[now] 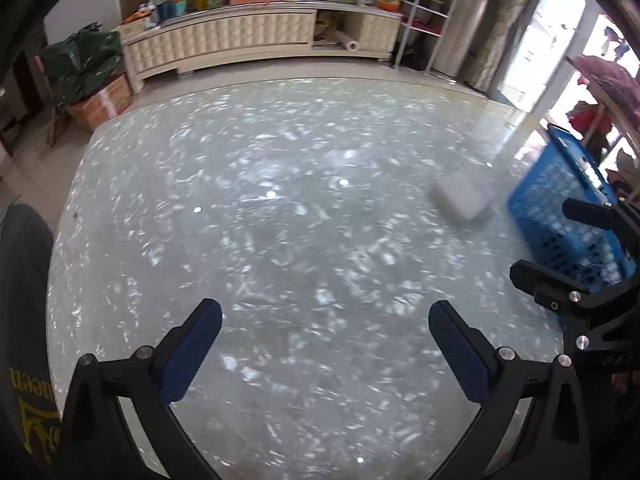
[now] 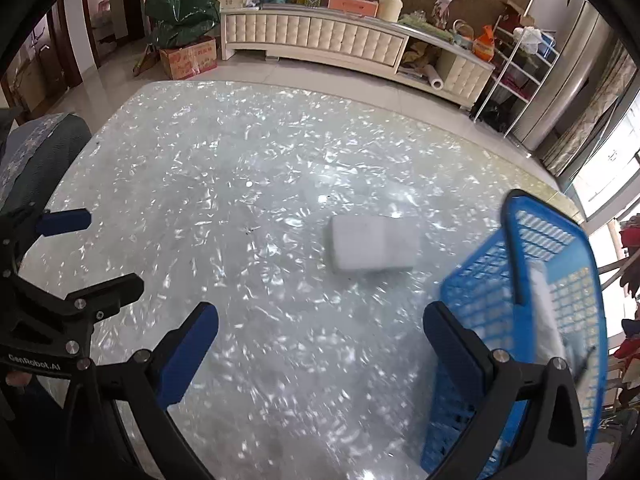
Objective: Organize soft objects
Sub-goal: 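Move both tools back toward the white sponge block on the table, then lower the open right tool over the white sponge block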
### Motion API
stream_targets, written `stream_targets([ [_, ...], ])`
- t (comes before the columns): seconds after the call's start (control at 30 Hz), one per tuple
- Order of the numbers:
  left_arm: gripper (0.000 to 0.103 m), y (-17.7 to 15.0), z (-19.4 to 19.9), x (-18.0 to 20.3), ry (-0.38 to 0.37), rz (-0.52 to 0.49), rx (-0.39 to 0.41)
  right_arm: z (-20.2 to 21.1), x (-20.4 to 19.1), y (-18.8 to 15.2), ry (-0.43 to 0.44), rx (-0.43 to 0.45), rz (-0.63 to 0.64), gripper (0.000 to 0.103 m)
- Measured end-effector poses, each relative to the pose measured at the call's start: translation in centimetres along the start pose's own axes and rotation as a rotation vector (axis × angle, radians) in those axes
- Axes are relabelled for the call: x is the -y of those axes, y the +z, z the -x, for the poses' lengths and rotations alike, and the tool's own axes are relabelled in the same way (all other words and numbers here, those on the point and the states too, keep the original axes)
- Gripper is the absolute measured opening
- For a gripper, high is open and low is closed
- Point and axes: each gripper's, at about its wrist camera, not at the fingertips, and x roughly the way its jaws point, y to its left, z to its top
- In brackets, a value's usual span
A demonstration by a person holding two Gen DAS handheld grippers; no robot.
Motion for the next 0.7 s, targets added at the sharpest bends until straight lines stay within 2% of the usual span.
stream_targets([
  [0.2,0.103,0.1,-0.5,-1.7,0.037,0.033,0.057,-3.3,-0.4,1.4,0.024,-0.021,-0.010,0.102],
  [0.7,0.103,0.5,-2.4,-2.5,0.078,0.048,0.025,-9.1,3.9,3.9,0.014,-0.045,-0.122,0.103],
])
